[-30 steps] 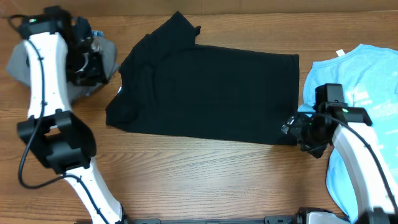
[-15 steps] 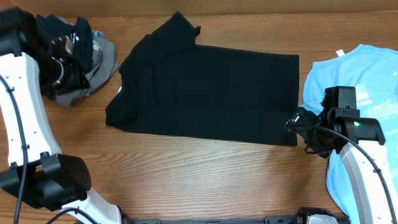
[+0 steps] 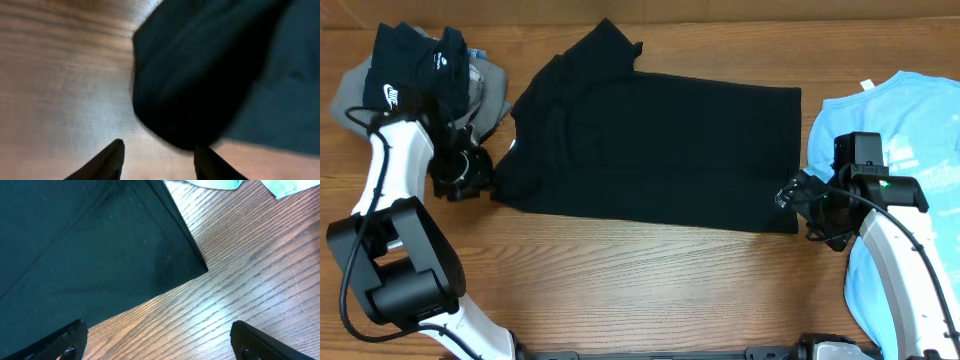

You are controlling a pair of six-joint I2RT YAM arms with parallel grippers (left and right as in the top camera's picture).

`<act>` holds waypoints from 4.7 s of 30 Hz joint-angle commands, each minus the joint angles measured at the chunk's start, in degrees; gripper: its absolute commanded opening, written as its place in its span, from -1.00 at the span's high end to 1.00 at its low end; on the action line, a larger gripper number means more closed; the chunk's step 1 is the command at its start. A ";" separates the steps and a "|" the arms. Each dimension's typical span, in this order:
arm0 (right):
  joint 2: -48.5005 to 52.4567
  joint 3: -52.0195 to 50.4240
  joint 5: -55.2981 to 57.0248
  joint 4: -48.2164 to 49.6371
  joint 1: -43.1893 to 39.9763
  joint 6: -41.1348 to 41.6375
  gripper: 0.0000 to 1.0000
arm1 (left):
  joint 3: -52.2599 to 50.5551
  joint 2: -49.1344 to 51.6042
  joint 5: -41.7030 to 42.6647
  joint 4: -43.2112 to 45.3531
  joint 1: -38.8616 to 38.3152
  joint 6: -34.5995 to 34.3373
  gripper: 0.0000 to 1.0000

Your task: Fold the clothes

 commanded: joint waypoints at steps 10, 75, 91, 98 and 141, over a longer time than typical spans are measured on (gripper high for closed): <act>0.61 0.96 0.50 0.72 -0.50 0.20 -0.89 | -6.45 -1.97 2.97 5.11 -0.76 1.18 0.27; 20.37 -0.26 3.32 4.02 -0.50 0.42 -0.46 | -9.07 -3.58 -4.83 17.59 -4.83 -0.17 -0.04; 21.66 -0.48 14.71 -2.67 -0.50 4.96 0.92 | -8.76 -3.65 -4.85 15.54 -4.55 -0.17 0.92; 10.71 -0.48 15.47 -10.25 -0.50 4.94 0.92 | -5.22 -4.39 -4.85 8.81 -1.79 -1.88 0.92; 1.79 -13.20 -5.99 10.12 -0.48 2.01 0.07 | -19.98 -10.75 -3.87 19.45 -0.79 -5.53 0.92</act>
